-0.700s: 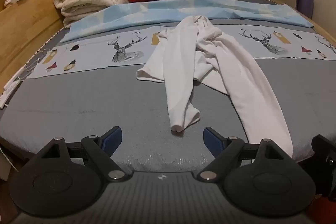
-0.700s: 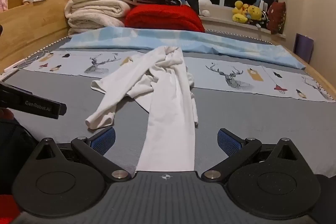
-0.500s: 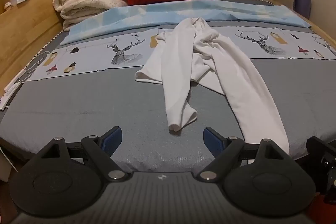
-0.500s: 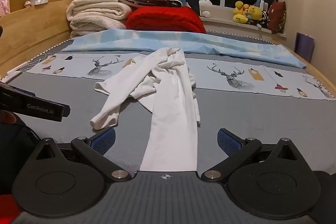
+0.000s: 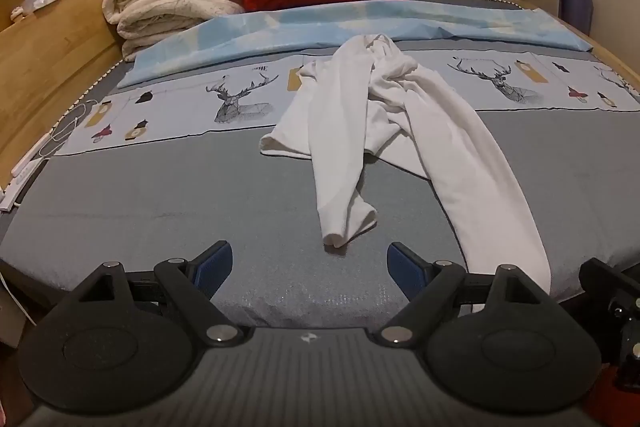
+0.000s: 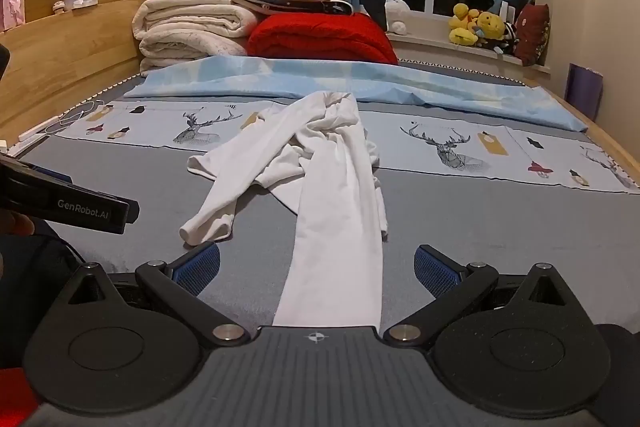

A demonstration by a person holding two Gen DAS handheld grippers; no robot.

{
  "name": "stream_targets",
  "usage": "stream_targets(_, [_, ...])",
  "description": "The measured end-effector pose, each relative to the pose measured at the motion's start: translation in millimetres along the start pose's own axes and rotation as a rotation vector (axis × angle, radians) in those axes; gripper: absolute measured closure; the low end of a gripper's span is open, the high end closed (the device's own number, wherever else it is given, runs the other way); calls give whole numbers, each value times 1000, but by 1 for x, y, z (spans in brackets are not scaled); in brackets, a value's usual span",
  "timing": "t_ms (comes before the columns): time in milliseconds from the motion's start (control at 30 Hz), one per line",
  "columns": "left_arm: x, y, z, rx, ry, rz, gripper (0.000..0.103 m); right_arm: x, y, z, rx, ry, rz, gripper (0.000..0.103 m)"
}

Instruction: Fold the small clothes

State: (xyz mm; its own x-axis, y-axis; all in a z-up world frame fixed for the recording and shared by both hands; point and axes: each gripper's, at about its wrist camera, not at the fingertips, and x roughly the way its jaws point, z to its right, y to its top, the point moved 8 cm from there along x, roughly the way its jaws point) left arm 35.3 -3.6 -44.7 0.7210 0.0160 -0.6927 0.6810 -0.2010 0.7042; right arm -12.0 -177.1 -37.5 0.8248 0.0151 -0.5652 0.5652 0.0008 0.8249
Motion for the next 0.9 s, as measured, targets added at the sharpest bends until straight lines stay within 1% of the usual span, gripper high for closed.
stream_targets(467, [8, -4, 3, 14, 2, -4, 15, -2, -3, -4, -2, 4, -8, 1])
stream_targets(800, [10, -5, 5, 15, -5, -10, 15, -3, -6, 2, 2, 4, -14, 1])
stream_targets(900, [11, -4, 5, 15, -7, -11, 15, 0, -4, -4, 3, 2, -15, 1])
